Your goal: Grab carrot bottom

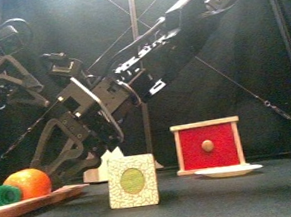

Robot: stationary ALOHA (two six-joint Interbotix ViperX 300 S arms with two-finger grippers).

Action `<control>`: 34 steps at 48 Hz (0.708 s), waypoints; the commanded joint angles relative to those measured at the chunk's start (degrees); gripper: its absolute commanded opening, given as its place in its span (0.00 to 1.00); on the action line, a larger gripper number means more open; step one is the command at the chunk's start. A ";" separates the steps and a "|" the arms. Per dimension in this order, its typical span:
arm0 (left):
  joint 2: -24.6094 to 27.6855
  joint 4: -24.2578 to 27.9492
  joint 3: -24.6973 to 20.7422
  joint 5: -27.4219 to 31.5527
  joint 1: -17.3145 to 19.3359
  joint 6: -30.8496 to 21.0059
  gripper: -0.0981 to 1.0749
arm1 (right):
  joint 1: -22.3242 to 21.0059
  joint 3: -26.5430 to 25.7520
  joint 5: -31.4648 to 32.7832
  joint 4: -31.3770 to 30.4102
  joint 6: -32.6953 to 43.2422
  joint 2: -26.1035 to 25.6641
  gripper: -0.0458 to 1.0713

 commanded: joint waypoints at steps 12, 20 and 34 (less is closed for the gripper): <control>0.00 0.00 -0.79 -0.18 0.09 0.09 0.82 | 0.09 -0.35 -0.44 0.09 0.00 -5.98 0.65; 0.09 0.00 -0.70 -0.18 0.18 0.09 0.82 | 0.18 0.53 -1.41 0.09 0.00 -6.68 0.65; 0.09 0.00 -0.62 -0.18 0.18 0.00 0.82 | 0.09 0.70 -1.58 0.26 0.00 -6.68 0.65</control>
